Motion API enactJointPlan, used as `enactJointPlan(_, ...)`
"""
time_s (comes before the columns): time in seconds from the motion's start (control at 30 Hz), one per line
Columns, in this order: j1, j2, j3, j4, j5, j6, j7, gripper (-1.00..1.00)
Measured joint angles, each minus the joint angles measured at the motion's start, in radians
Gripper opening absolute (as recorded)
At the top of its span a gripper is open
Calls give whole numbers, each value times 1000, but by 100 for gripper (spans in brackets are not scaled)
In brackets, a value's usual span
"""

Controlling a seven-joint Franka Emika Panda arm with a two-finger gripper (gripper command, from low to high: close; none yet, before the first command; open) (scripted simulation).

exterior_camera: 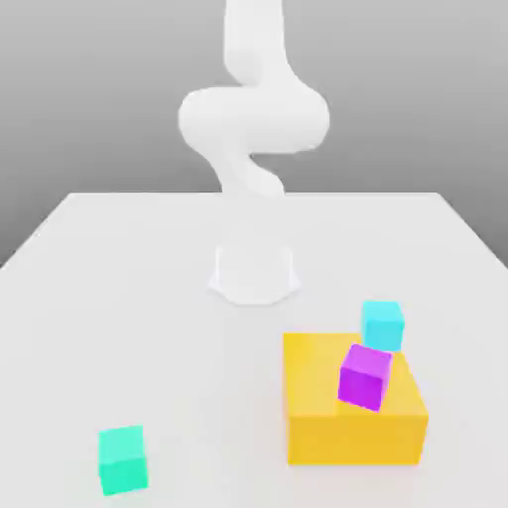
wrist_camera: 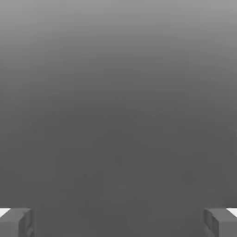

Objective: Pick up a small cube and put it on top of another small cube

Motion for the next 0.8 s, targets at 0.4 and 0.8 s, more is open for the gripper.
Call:
enactJointPlan(0.4,110,440,76,111,17,66,-89,0)
enactJointPlan(0.8,236,878,152,221,-58,130,-112,0)
